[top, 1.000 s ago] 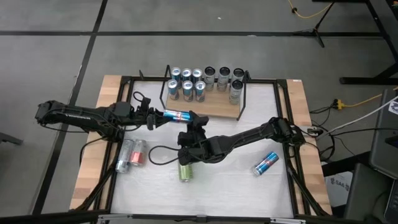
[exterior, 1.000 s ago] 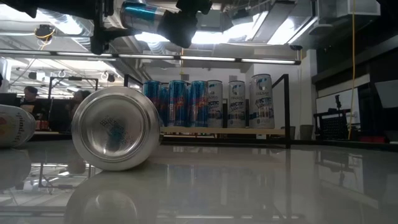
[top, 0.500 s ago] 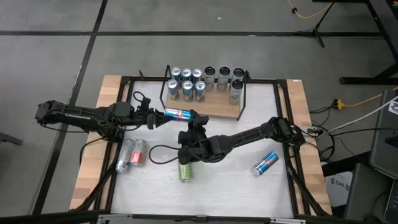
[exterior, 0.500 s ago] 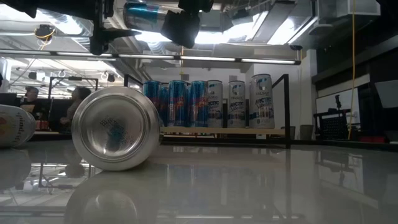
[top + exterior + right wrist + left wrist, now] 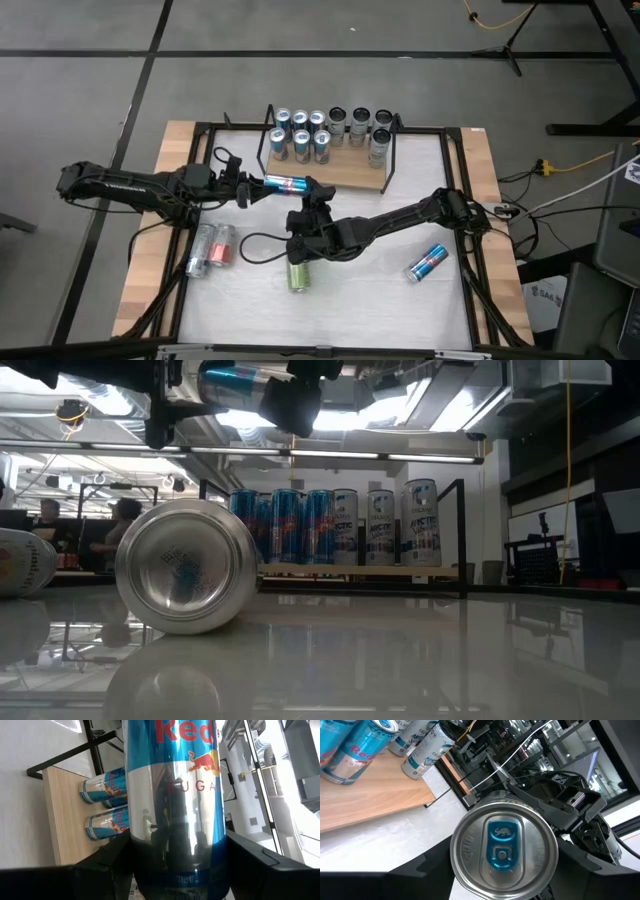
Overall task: Place canned beverage on shelf
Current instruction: Put the blue soda can on the shelf aligned with the other blue soda cans
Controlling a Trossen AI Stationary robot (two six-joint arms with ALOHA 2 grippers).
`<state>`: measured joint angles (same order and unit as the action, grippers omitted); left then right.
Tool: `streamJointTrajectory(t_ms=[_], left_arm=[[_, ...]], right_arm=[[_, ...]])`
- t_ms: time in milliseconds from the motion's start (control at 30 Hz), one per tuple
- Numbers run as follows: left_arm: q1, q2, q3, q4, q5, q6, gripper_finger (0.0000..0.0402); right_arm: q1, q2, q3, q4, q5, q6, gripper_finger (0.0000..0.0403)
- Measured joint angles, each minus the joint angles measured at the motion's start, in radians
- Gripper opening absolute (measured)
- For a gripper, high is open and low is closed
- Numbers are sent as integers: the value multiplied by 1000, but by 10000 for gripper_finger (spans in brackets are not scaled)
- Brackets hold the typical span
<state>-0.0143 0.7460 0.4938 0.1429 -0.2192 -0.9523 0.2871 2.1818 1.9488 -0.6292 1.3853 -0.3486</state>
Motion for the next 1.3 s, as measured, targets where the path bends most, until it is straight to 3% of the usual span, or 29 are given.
streamJointTrajectory(t_ms=[233,1133,1300], left_arm=[[0,0,0,0,-2,1,216],[0,0,-1,-3,-3,-7,211],[0,1,-1,-4,3,-2,211]], right_arm=[[0,-1,0,0,-6,1,239],[0,-1,0,-2,-34,3,240],[-1,-1,2,8,-60,0,280]])
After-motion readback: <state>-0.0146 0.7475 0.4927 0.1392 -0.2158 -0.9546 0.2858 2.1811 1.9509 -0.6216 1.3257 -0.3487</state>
